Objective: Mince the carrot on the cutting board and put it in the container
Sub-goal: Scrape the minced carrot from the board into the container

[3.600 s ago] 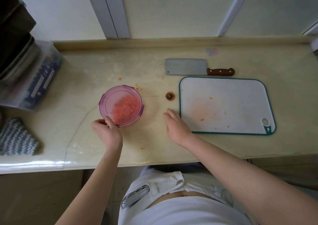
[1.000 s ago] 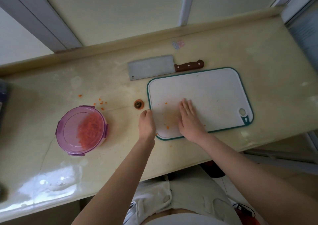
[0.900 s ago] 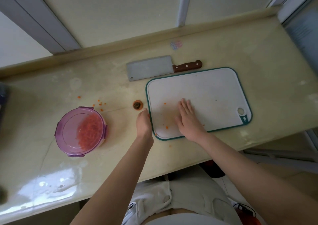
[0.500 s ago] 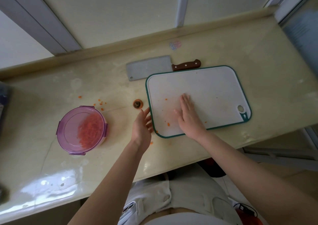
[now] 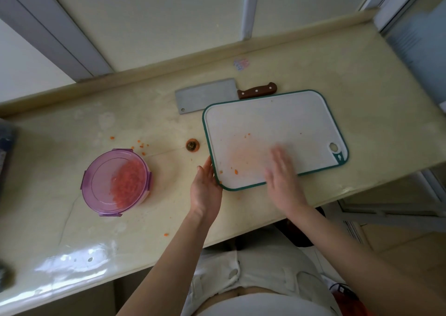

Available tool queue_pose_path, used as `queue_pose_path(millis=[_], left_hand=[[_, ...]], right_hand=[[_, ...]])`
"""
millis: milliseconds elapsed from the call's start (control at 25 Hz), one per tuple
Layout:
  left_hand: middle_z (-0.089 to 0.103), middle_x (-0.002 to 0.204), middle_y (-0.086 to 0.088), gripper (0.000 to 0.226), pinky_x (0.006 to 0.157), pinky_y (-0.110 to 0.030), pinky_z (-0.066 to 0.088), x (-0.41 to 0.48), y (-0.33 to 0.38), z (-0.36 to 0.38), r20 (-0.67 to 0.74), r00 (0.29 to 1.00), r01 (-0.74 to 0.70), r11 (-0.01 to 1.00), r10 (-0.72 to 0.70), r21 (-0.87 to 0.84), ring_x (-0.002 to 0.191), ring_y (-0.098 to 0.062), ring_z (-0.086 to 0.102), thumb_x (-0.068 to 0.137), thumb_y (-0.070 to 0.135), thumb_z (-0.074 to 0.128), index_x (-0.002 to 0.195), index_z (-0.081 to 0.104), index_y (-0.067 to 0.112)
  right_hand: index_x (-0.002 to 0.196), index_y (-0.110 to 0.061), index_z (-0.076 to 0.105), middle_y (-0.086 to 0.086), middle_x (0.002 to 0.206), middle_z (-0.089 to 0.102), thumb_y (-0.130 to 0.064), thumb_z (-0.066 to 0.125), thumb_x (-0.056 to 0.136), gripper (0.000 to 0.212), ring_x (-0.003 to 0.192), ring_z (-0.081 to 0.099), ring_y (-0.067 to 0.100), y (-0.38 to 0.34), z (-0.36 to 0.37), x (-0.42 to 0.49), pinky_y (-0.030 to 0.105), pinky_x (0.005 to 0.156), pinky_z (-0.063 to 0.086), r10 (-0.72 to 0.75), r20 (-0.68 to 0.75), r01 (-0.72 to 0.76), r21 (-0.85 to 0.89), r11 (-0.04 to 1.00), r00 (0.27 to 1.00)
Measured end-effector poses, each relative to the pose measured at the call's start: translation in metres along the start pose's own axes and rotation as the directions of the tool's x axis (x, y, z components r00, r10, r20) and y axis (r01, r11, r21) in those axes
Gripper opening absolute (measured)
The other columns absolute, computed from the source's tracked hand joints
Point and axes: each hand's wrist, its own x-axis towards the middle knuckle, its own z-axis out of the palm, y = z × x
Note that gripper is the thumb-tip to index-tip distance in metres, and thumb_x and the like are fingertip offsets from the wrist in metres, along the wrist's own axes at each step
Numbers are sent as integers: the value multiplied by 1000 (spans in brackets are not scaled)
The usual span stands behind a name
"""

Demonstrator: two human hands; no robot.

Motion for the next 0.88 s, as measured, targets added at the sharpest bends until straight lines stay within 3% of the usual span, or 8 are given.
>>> queue_pose_path(millis=[80, 120, 240, 360, 560, 720, 800, 880], left_hand=[[59, 125, 4, 49, 105, -35, 35, 0, -5, -2, 11, 1000, -7, 1000, 7, -23, 122, -15, 50, 103, 34, 12, 135, 44, 15], [58, 127, 3, 50, 107, -35, 34, 0, -7, -3, 14, 1000, -6, 999, 7, -35, 123, -16, 49, 103, 34, 11, 136, 43, 14], [60, 125, -3, 49, 102, -35, 38, -3, -7, -3, 33, 999, 12, 996, -9, -88, 119, -18, 53, 103, 34, 13, 128, 49, 13], [62, 120, -7, 47, 93, -31, 44, -6, -6, -4, -2, 999, 40, 993, -40, -107, 113, -19, 57, 103, 35, 16, 125, 51, 12], [57, 128, -10, 49, 102, -34, 39, -13, -19, -12, 0, 999, 52, 993, -52, -110, 120, -21, 52, 103, 34, 15, 132, 45, 8], [60, 123, -10, 46, 99, -32, 39, -21, -27, -16, -67, 993, 95, 993, -100, -74, 118, -22, 53, 103, 32, 21, 127, 51, 6], [61, 120, -9, 44, 98, -31, 39, -20, -26, -15, -91, 992, 84, 996, -85, -17, 116, -21, 54, 104, 30, 21, 124, 53, 6], [57, 125, -10, 45, 102, -32, 38, -21, -27, -13, -88, 993, 82, 997, -82, 5, 116, -21, 53, 104, 28, 19, 129, 48, 4]], right_hand=[[149, 0, -1, 15, 157, -10, -47, 14, 100, 70, 146, -11, 25, 2, 0, -5, 36, 121, -3, 331, 55, -328, -53, 943, 942], [148, 1, -6, 17, 156, -14, -48, 12, 99, 71, 146, -14, 27, -8, 5, -9, 36, 120, -6, 349, 81, -343, -85, 936, 933], [149, -3, -7, 9, 153, -20, -57, -3, 92, 78, 144, -19, 20, -60, 25, -24, 30, 117, -12, 69, 141, -74, 33, 997, 988], [152, -12, 0, -7, 155, -12, -39, 15, 102, 59, 141, -14, 2, -87, 22, -27, 18, 117, -6, -219, 224, 162, 249, 955, 950], [152, -11, 0, -1, 160, -7, -25, 23, 105, 54, 144, -11, 6, -62, 11, -3, 18, 115, -8, -29, 180, 0, 160, 987, 983], [153, -18, 6, -8, 160, 0, -25, 27, 105, 53, 142, -6, -4, -78, 20, -39, 16, 117, 2, -277, 342, 125, 406, 905, 898], [152, -23, 14, -13, 157, 9, -21, 30, 104, 51, 143, 5, -6, -70, 15, -38, 14, 116, 8, -318, 263, 151, 505, 850, 911], [152, -19, 15, -12, 156, 9, -18, 31, 104, 51, 144, 5, -1, -51, 8, -9, 20, 119, 7, -227, 131, 163, 379, 911, 965]])
